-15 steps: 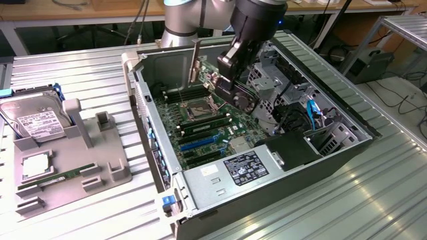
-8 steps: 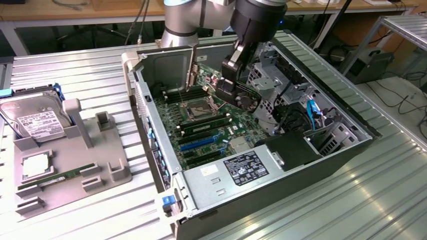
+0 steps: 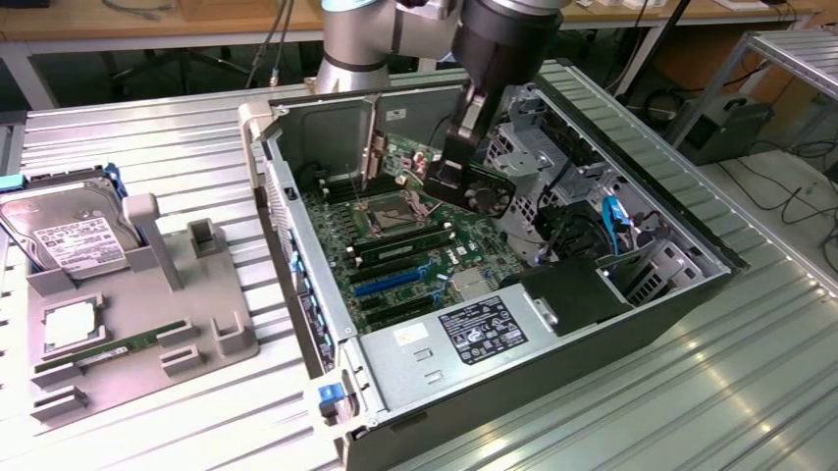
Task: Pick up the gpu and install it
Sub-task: 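Insert the gpu into the slot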
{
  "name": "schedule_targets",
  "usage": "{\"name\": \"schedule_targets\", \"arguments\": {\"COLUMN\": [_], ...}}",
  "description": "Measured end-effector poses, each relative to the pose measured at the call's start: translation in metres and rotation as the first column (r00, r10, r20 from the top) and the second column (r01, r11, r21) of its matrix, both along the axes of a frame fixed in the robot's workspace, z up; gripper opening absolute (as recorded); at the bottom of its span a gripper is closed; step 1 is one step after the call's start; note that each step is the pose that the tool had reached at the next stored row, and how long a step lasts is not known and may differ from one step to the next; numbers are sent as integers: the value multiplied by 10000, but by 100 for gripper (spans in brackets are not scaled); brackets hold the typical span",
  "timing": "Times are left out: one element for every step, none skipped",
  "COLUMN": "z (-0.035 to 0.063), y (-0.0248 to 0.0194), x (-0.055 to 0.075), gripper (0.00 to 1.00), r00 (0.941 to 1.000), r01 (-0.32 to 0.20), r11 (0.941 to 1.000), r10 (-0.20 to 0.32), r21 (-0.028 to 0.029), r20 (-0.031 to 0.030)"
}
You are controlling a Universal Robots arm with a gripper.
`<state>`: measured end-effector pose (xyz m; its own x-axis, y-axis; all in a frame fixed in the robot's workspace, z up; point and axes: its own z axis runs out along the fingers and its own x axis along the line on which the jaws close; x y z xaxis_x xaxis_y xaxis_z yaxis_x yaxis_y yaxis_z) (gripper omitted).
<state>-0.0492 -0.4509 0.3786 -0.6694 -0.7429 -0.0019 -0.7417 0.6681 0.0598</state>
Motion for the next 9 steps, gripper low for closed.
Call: {"name": "schedule_targets", "arguments": {"z": [-3, -7, -12, -17, -22, -27, -32, -39, -48], "y": [0, 0, 0, 0, 0, 0, 0, 0, 0], "x": [0, 0, 0, 0, 0, 0, 0, 0, 0], "gripper": [26, 26, 26, 26, 26, 26, 26, 26, 26], "r00": [9999, 9994, 9986, 9973, 9958, 9938, 9916, 9883, 9839], "r01": [-167, -343, -536, -735, -910, -1110, -1293, -1526, -1789], "r11": [9999, 9994, 9986, 9973, 9959, 9938, 9916, 9883, 9839], "r10": [167, 343, 536, 735, 910, 1110, 1293, 1526, 1789], "r21": [-1, 0, 0, 0, -1, -1, -2, -2, -2], "r20": [9, 16, 22, 28, 32, 36, 40, 43, 43]}}
